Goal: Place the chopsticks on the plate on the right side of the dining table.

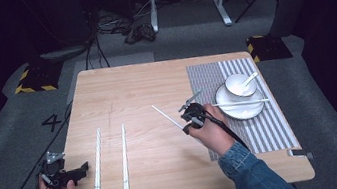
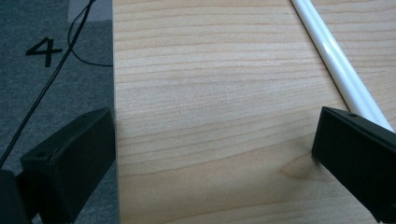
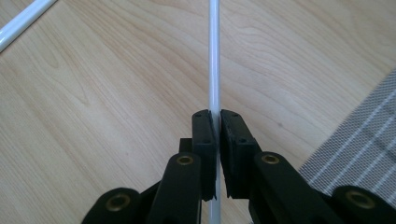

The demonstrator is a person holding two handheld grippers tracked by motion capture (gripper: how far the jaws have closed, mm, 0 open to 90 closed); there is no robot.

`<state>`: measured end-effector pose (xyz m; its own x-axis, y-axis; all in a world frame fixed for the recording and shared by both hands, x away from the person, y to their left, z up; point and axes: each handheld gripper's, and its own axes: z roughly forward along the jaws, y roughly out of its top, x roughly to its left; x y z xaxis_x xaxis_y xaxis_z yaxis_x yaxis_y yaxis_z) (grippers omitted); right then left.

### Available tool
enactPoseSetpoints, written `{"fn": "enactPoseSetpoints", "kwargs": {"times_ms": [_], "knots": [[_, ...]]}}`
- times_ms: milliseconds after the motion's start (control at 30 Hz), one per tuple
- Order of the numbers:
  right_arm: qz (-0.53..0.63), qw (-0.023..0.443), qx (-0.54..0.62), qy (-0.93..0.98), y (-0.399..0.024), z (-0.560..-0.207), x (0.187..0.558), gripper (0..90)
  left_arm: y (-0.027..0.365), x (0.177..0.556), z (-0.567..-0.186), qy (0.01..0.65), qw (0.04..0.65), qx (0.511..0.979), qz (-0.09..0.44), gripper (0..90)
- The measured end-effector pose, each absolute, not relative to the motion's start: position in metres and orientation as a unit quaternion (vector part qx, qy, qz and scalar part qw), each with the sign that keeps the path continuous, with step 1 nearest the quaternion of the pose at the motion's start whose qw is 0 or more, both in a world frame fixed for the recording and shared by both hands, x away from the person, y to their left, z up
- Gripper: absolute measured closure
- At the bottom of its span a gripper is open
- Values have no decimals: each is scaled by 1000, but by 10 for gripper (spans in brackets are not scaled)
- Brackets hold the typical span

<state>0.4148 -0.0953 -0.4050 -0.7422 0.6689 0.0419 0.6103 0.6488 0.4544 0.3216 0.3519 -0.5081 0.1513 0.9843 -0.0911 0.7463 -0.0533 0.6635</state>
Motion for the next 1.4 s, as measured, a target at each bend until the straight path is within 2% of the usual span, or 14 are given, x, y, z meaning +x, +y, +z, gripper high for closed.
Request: {"fn": "enactPoseSetpoints", "kwargs": {"times_ms": [867,1400], "knots": [[211,130,411,878,-186,-361,425,854,352,322,-508,620,299,698,199,0],[176,146,437,870,-234,-374,443,854,352,322,-508,620,298,698,199,0]]}}
